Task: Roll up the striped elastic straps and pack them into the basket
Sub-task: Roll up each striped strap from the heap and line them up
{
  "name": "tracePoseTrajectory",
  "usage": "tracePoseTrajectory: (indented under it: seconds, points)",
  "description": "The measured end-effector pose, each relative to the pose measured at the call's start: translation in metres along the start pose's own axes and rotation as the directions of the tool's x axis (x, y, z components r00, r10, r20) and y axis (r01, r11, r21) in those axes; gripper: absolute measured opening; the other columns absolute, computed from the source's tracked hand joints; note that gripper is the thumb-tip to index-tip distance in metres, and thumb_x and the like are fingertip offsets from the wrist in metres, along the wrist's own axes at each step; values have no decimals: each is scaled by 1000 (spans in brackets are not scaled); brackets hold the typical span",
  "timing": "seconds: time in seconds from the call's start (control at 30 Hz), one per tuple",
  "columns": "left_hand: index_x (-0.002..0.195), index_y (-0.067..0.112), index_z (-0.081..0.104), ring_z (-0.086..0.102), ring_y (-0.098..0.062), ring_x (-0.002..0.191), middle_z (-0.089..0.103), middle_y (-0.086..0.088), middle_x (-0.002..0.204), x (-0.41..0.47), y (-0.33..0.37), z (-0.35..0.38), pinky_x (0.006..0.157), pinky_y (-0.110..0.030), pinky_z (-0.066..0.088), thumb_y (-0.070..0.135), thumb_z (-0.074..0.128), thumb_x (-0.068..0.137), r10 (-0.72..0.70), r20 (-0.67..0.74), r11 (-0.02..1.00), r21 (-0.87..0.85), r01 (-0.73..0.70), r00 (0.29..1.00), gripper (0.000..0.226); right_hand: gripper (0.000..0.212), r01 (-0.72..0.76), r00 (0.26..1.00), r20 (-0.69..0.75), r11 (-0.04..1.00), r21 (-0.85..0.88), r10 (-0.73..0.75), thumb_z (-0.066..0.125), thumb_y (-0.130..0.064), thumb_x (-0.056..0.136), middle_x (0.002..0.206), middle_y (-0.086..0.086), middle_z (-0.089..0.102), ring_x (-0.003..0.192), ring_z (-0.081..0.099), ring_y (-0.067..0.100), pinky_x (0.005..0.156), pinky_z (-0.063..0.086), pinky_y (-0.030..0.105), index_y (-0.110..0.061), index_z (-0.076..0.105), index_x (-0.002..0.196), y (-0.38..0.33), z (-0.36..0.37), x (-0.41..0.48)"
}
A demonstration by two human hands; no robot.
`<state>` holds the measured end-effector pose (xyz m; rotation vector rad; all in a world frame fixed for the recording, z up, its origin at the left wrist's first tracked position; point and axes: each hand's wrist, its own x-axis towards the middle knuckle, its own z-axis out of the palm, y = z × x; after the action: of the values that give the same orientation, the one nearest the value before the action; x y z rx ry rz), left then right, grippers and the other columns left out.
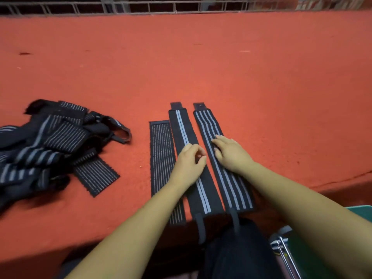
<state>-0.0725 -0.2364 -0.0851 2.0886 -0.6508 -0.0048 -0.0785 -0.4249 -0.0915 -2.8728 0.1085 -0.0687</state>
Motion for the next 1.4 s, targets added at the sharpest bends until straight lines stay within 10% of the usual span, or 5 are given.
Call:
tracePoseTrajectory:
  seconds: [0.27,0.5,1.0,1.17,1.4]
  points:
    - [87,15,62,52,1,81,54,4,87,-53,-62,-111,75,-9,36,3,64,88,11,-207,980,197,30,978,12,44,-25,997,70,983,181,12,50,-17,93,137,14,59,126,54,31,102,46,39,-6,55,135,-86,-24,13]
    - [90,9,65,53,-30,93,53,-5,89,-88,-127,-188,91,-43,43,7,64,91,-136,-468,899,313,307,873,3,57,152,982,57,928,339,-182,62,-20,89,139,16,48,131,48,30,110,38,37,-4,46,142,-203,10,23]
    - [98,11,66,55,-19,99,61,-1,100,-96,-170,-202,95,-37,42,25,59,90,-122,-416,931,267,249,901,18,28,-26,988,150,943,332,-26,73,-51,82,113,5,62,117,46,29,101,34,39,-26,61,74,-289,80,32]
    - [119,13,64,52,-11,116,59,3,119,-101,-161,-207,106,-26,37,48,51,87,-105,-416,973,147,181,903,50,27,-74,942,272,665,743,-199,74,-21,87,67,-3,55,63,48,12,65,39,30,-20,53,70,-270,54,22]
    - [138,21,55,43,-6,134,52,7,139,-102,-150,-207,118,-27,27,37,56,90,-11,-262,989,137,49,965,50,21,-187,858,330,358,915,-394,65,-4,83,80,5,63,79,61,18,71,47,30,-16,53,70,-207,-10,2]
